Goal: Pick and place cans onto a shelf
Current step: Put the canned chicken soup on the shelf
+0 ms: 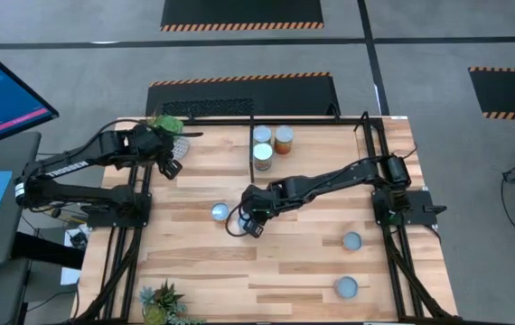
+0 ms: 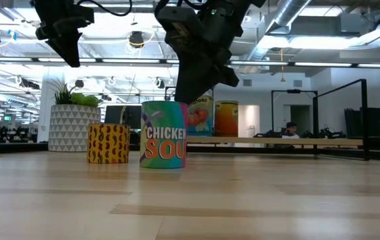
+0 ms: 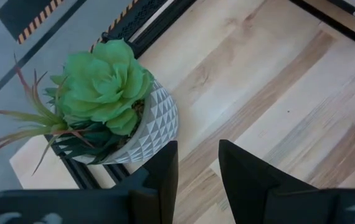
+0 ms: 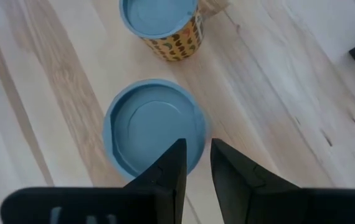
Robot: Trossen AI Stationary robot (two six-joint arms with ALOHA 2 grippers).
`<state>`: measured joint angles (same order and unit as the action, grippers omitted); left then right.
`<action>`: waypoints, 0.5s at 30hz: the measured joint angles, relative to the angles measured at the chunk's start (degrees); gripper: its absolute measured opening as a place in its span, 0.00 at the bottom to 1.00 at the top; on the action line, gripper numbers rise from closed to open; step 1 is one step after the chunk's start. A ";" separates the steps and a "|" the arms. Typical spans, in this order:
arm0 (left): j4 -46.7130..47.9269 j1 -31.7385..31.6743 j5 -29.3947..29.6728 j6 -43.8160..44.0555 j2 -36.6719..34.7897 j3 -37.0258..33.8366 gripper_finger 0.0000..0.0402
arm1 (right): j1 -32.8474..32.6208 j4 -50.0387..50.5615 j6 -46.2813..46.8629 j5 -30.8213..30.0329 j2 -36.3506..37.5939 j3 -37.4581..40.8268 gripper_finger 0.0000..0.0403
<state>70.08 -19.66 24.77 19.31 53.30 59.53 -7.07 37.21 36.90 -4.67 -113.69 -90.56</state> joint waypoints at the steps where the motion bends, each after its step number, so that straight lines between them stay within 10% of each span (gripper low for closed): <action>1: 0.00 0.00 0.00 0.00 0.00 0.00 0.26 | 0.00 0.00 -0.50 0.05 0.00 0.00 0.24; 15: -0.04 0.00 -0.02 0.00 0.00 0.00 0.26 | 0.59 -0.59 -2.91 0.12 -0.04 0.00 0.24</action>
<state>70.04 -19.66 24.75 19.31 53.30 59.53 -6.48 36.62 33.99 -4.55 -113.73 -90.56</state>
